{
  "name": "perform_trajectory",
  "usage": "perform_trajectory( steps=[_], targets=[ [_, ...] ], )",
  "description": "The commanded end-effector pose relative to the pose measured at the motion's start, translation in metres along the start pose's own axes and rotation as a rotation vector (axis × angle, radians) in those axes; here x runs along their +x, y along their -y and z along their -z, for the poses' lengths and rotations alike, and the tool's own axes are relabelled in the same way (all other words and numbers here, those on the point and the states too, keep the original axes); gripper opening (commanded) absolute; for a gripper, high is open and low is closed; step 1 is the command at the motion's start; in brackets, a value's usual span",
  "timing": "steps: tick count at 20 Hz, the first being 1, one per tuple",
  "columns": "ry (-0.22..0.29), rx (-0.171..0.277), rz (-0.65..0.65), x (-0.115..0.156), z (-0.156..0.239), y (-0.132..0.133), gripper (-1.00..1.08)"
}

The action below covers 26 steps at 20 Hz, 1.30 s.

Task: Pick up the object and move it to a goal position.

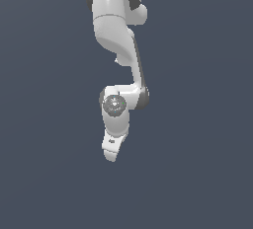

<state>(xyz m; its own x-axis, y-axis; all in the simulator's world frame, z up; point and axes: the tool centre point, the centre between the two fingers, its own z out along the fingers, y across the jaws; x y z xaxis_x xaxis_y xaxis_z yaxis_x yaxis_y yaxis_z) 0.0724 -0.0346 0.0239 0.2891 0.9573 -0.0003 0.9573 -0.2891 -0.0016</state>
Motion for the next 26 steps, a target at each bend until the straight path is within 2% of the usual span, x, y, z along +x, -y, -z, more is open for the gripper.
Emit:
perform_trajectory(
  steps=[1,8,26],
  targets=[
    [0.0,-0.002,-0.001,-0.003,0.01,-0.002,-1.0],
    [0.0,-0.001,0.001,-0.019,0.061,-0.008,-1.0],
    [-0.002,-0.001,0.002,-0.079,0.254,-0.037,-1.0]
  ],
)
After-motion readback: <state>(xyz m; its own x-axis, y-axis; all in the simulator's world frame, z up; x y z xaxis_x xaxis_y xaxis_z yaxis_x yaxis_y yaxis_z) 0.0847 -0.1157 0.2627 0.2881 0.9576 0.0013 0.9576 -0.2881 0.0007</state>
